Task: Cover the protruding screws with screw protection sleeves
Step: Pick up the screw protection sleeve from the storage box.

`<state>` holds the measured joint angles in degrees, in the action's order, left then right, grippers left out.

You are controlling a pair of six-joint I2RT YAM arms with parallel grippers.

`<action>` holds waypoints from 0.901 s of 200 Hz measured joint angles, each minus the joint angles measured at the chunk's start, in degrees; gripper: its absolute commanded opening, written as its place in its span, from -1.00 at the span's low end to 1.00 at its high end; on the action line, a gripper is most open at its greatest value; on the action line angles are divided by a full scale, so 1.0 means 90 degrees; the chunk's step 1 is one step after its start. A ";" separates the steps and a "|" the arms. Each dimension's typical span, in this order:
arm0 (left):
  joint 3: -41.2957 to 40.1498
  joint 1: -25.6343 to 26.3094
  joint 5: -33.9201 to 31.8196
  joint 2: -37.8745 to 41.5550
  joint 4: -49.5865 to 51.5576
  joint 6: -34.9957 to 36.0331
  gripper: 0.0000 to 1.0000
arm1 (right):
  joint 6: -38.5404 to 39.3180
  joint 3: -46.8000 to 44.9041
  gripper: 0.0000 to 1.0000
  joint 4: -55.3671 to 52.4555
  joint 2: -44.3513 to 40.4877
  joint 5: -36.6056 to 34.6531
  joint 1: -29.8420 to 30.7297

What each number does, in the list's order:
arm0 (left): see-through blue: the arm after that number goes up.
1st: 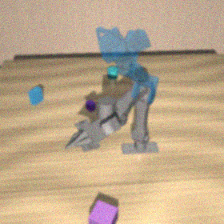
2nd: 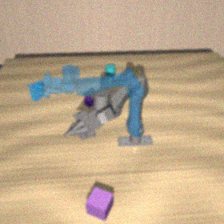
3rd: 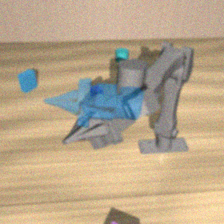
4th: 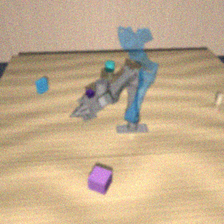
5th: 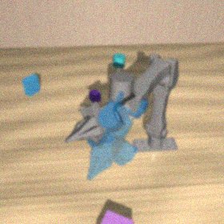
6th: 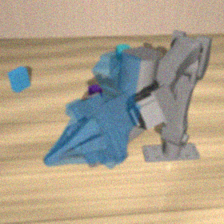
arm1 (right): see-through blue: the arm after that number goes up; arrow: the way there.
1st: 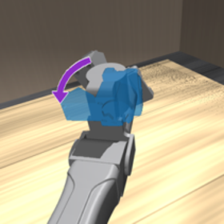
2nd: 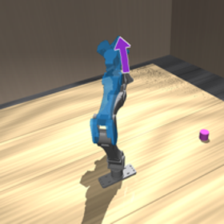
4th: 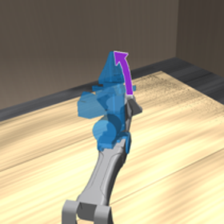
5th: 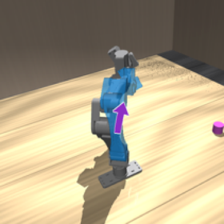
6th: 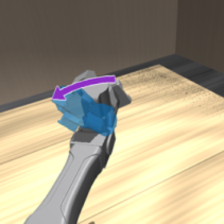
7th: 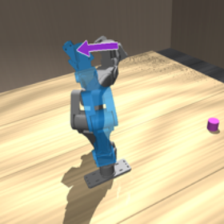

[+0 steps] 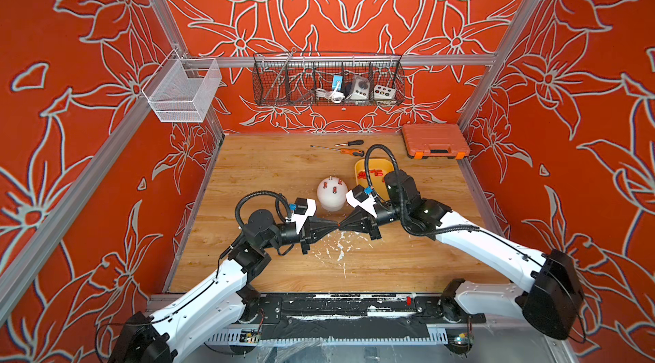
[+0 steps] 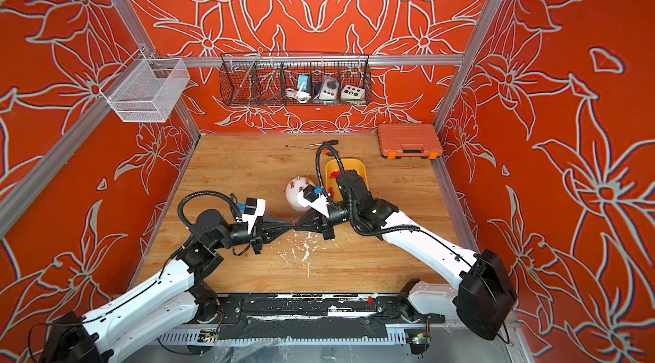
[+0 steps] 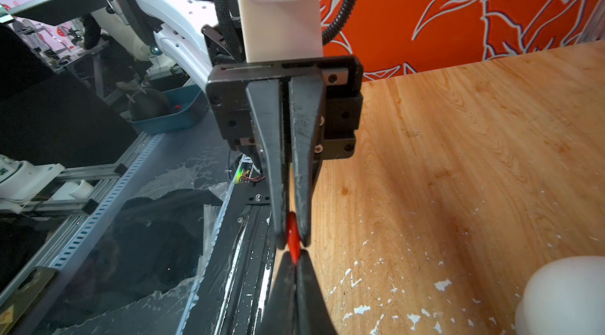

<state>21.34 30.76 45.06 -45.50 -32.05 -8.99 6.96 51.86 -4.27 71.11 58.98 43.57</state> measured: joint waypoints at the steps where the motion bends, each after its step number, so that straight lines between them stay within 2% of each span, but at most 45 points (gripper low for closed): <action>1: 0.0005 0.0000 -0.0019 0.0000 0.0010 -0.0012 -1.00 | 0.0015 0.0000 -0.50 -0.0002 -0.0002 -0.0010 0.0000; 20: 0.0180 -0.0010 -0.0272 -0.0029 0.0136 -0.0192 -1.00 | 0.0036 -0.0061 -0.17 0.0100 -0.0134 -0.0342 0.0002; 40: 0.0406 -0.0189 -0.0355 -0.0158 0.0168 -0.0593 -1.00 | 0.0051 -0.0476 0.04 0.0503 -0.0583 -0.0911 0.0002; 80: 0.0612 -0.1078 0.0019 -0.0627 0.0024 -0.1863 -1.00 | 0.0141 -0.1749 0.13 0.1853 -0.1535 -0.2317 0.0066; 109: 0.0947 -0.1260 0.0544 -0.1071 0.0051 -0.2633 -1.00 | -0.0078 -0.2446 0.14 0.3179 -0.1600 -0.3101 0.0083; 145: 0.1226 -0.1270 0.1265 -0.1758 -0.0274 -0.3439 -1.00 | -0.0413 -0.2545 0.11 0.4393 -0.1234 -0.3332 0.0083; 180: 0.1222 -0.1270 0.1586 -0.1865 -0.0449 -0.3781 -1.00 | -0.0833 -0.2543 0.04 0.5231 -0.0845 -0.3147 0.0083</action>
<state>32.34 19.33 59.33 -62.28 -36.10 -43.03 -0.54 28.97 42.81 63.51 30.65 44.31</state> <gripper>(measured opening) 0.047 0.534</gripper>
